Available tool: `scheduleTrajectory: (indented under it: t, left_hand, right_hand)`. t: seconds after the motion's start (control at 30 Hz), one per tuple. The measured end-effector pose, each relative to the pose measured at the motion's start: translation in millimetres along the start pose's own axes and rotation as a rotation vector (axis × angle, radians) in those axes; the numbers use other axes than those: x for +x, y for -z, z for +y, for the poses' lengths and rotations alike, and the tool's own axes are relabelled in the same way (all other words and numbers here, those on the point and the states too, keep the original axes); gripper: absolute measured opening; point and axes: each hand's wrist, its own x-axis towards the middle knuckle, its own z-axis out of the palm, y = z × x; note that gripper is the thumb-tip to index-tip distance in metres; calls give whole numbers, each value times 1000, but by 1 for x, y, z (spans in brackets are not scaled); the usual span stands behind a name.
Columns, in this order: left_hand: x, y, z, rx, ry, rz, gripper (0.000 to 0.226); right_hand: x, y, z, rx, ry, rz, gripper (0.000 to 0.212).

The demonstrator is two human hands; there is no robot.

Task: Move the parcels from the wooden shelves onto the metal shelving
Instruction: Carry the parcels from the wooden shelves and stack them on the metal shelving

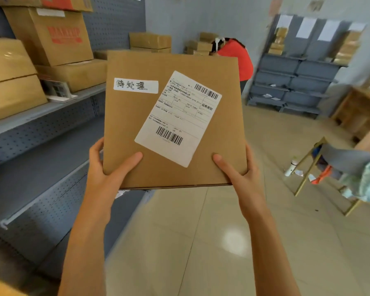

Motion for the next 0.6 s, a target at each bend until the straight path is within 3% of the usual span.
scheduleTrajectory:
  t: [0.27, 0.6]
  left_hand:
    - [129, -75, -18, -6, 13, -90, 78]
    - [286, -181, -64, 38, 20, -64, 73]
  right_hand:
    - [127, -2, 20, 10, -6, 79, 77]
    - [320, 2, 88, 61, -37, 63, 76]
